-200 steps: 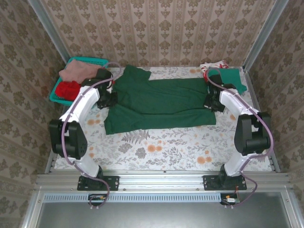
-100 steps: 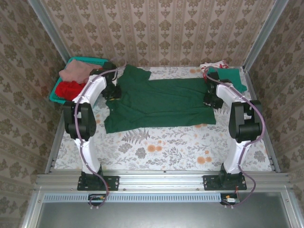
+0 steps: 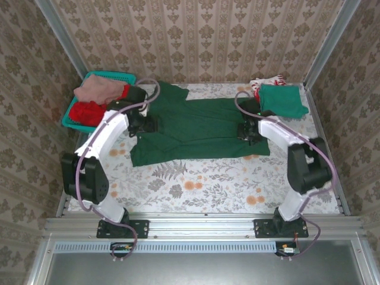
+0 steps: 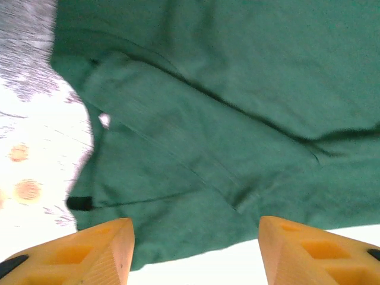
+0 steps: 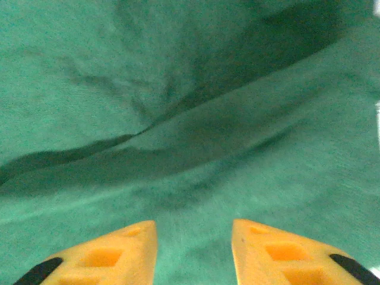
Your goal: Fold and stack the t-shirts
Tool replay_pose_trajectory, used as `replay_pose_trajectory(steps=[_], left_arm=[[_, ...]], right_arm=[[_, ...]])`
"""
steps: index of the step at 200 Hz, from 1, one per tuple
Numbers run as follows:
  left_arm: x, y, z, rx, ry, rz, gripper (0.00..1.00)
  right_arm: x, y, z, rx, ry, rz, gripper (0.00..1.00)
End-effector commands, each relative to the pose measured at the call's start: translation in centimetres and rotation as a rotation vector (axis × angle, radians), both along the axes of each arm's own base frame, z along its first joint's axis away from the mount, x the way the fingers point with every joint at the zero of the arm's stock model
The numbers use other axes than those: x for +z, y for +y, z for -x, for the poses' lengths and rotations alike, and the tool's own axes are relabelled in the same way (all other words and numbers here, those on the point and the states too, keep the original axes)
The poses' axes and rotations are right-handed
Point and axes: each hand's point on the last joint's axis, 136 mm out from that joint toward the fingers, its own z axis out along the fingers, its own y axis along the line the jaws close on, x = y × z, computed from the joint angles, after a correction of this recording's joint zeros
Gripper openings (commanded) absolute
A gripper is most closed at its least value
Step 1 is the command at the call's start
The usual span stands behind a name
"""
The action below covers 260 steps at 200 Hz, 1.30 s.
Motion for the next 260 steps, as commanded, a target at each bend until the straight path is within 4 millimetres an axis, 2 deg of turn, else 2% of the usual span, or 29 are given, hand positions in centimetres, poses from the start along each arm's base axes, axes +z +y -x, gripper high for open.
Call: replay_pose_trajectory(steps=[1,18,54,65,83,111,132,158,171,197,211,240,244,260], left_arm=[[-2.5,-1.6,0.8,0.019,0.027,0.087,0.58],[-3.3,-1.9,1.3,0.02,0.022,0.116,0.58],[-4.4,-0.5,1.6,0.041,0.051,0.052,0.58],[-4.5,-0.2,1.7,0.041,0.051,0.043,0.58],[-4.9,0.1,1.9,0.042,0.056,0.035,0.57],[-5.0,0.5,2.2,0.049,0.063,0.031,0.57],[-4.3,0.5,2.4,0.05,0.046,0.036,0.57],[-3.9,-0.4,2.6,0.036,0.036,0.045,0.61],[-4.6,-1.1,2.7,0.031,0.053,0.042,0.62],[-6.7,-1.9,2.8,0.065,0.112,0.056,0.64],[-7.8,-2.1,2.9,0.092,0.127,0.073,0.67],[-9.1,-3.3,2.3,0.111,0.142,0.129,0.71],[-9.2,-3.5,2.1,0.11,0.141,0.136,0.71],[-9.8,-4.3,1.9,0.104,0.155,0.145,0.69]], right_arm=[[-1.9,-0.1,-1.2,0.016,0.068,0.025,0.37],[-2.2,-0.8,-2.0,0.009,0.079,0.069,0.38],[-2.2,-2.9,-4.3,-0.019,0.095,0.135,0.4],[-2.2,-3.3,-4.8,-0.027,0.1,0.128,0.41],[-2.7,-3.8,-5.7,-0.021,0.092,0.094,0.5],[-3.6,-4.2,-6.0,-0.028,0.114,0.04,0.5],[-1.5,-4.6,-5.3,-0.033,0.067,0.053,0.53],[1.4,-6.2,-3.7,-0.066,-0.024,0.119,0.73],[2.1,-6.6,-2.8,-0.079,-0.035,0.134,0.76],[2.8,-6.4,-1.0,-0.081,-0.057,0.157,0.8],[2.4,-5.3,-0.2,-0.065,-0.062,0.111,0.8],[-0.1,-1.8,0.8,0.006,-0.049,-0.003,0.8],[-0.3,-1.3,0.4,0.014,-0.059,-0.023,0.8],[-2.0,-1.2,0.4,0.006,-0.019,-0.023,0.8]])
